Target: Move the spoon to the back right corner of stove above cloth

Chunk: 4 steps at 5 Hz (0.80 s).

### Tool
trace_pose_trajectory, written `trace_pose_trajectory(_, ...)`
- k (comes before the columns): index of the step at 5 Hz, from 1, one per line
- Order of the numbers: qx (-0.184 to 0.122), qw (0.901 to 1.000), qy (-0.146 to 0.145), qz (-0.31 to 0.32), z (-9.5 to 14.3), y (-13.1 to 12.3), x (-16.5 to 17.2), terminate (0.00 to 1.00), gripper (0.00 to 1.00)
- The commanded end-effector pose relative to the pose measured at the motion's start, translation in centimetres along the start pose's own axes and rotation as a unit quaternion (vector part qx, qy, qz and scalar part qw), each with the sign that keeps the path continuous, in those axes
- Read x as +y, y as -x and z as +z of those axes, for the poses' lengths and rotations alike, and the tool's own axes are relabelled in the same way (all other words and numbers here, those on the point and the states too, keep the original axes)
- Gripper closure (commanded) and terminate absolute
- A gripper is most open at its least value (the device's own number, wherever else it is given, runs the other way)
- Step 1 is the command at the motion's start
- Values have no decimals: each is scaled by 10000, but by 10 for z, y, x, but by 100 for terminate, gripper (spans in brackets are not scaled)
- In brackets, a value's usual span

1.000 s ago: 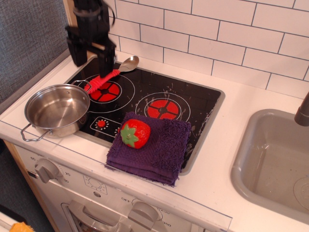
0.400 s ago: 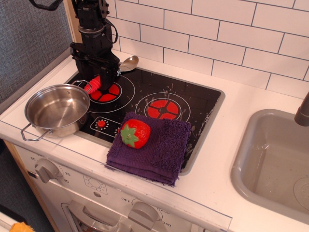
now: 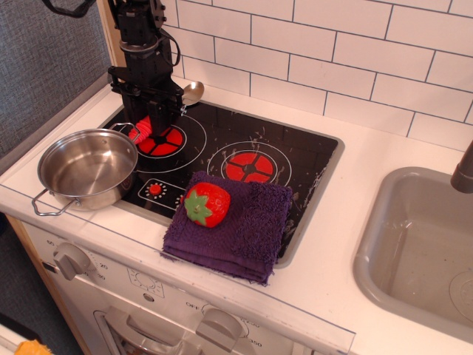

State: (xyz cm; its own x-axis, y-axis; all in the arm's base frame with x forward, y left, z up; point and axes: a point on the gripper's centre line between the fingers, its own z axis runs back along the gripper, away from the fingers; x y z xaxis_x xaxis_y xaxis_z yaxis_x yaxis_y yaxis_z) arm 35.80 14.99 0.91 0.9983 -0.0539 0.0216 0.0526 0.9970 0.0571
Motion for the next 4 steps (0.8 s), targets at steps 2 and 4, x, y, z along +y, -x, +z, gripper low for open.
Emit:
trace_pose_trajectory(2,-672,9920,450,-966,40,-24,-95,0,100)
trace_pose_trajectory(4,-390,9902,251,-1318,31,-24,-158,0,100)
